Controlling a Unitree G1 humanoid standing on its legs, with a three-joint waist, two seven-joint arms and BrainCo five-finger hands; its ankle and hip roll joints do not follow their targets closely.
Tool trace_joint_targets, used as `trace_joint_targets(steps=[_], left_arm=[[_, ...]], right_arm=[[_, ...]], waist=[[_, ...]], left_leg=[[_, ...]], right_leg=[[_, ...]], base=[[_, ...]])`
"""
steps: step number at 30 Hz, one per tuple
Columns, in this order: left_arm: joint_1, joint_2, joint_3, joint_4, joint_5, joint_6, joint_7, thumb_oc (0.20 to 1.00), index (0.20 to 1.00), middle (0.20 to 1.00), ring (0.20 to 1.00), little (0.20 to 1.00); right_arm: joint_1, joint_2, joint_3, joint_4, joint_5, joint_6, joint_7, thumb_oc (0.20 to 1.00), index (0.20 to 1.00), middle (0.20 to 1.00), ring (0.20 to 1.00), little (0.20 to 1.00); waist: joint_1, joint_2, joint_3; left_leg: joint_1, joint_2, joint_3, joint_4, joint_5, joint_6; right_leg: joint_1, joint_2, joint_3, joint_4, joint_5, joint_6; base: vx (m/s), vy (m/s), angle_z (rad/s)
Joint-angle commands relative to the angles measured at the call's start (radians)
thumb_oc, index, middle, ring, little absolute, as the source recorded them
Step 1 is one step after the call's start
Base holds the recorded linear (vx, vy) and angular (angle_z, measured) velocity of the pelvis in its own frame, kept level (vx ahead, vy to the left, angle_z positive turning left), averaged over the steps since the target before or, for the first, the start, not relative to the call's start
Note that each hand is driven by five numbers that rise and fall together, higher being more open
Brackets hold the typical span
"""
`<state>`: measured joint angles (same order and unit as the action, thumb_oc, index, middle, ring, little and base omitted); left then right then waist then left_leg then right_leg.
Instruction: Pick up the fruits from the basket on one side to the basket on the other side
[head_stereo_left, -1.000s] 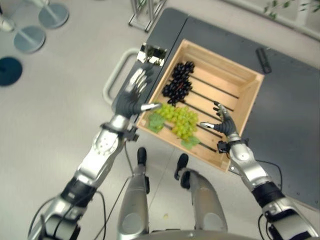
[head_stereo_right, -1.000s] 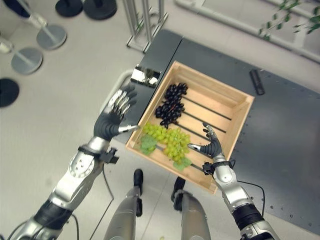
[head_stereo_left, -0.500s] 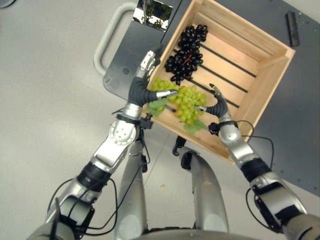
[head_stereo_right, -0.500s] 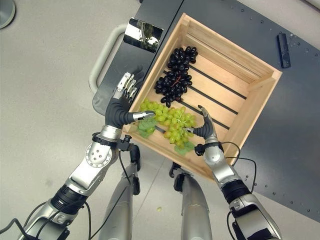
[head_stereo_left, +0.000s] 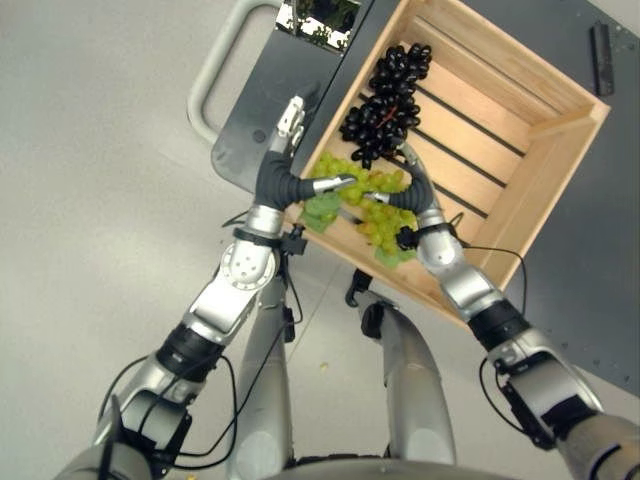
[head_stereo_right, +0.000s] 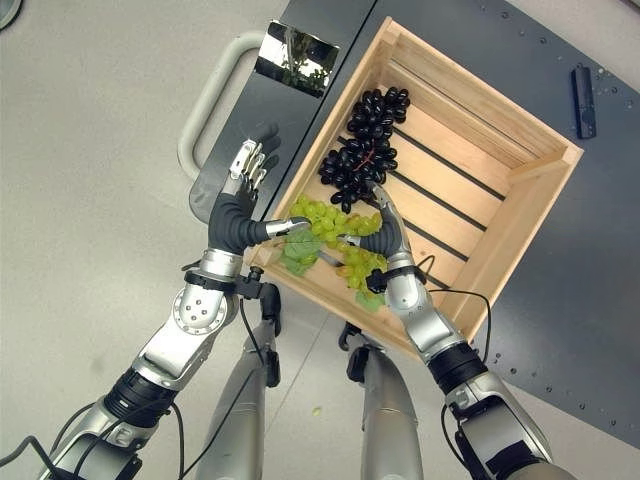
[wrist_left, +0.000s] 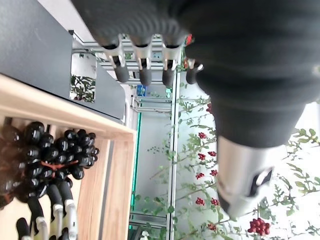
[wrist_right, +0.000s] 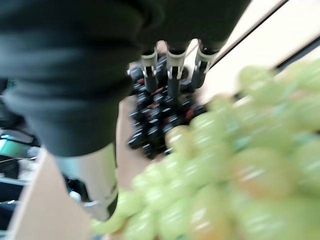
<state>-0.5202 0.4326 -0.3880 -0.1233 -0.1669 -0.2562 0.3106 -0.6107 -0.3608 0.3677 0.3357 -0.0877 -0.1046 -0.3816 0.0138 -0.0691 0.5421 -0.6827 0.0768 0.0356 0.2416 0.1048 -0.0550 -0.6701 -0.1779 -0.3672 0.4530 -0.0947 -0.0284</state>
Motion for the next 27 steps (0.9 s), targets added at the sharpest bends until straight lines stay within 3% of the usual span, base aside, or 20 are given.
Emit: trace_joint_targets(steps=[1,6,14,27], left_arm=[[0.017,0.009,0.03,-0.127,0.053,-0.04,0.014,1.0,1.0,1.0,1.0,1.0],[0.03,0.018,0.033,-0.151,0.043,-0.04,0.023,1.0,1.0,1.0,1.0,1.0],[-0.006,0.021,0.009,-0.171,0.083,-0.028,0.044,1.0,1.0,1.0,1.0,1.0],[-0.07,0.001,-0.025,-0.141,0.119,-0.01,0.075,1.0,1.0,1.0,1.0,1.0]], right_arm=[[0.028,0.015,-0.011,-0.102,-0.008,-0.048,0.003,1.0,1.0,1.0,1.0,1.0],[-0.007,0.028,0.024,0.001,-0.045,0.002,0.006,1.0,1.0,1.0,1.0,1.0],[-0.15,0.1,0.078,0.355,-0.107,0.082,-0.021,1.0,1.0,1.0,1.0,1.0],[-0.324,0.078,0.094,0.748,-0.081,0.105,-0.025,1.0,1.0,1.0,1.0,1.0]], waist=[[0.009,-0.025,-0.022],[0.022,-0.018,-0.022],[0.058,0.002,-0.022],[0.105,0.069,-0.022]], left_leg=[[0.057,-0.041,0.004,0.035,-0.084,0.028],[0.096,-0.04,0.004,0.028,-0.087,0.026],[0.045,-0.041,-0.025,0.04,-0.078,0.019],[-0.11,-0.073,-0.08,0.09,-0.077,0.015]], right_leg=[[0.103,-0.044,0.033,-0.19,0.12,0.151],[0.141,-0.046,0.027,-0.197,0.117,0.151],[0.114,-0.043,-0.001,-0.188,0.112,0.156],[0.002,-0.07,-0.059,-0.113,0.092,0.164]], base=[[0.01,0.006,0.08],[0.0,0.01,0.03],[0.0,-0.009,0.01],[0.02,0.016,0.15]])
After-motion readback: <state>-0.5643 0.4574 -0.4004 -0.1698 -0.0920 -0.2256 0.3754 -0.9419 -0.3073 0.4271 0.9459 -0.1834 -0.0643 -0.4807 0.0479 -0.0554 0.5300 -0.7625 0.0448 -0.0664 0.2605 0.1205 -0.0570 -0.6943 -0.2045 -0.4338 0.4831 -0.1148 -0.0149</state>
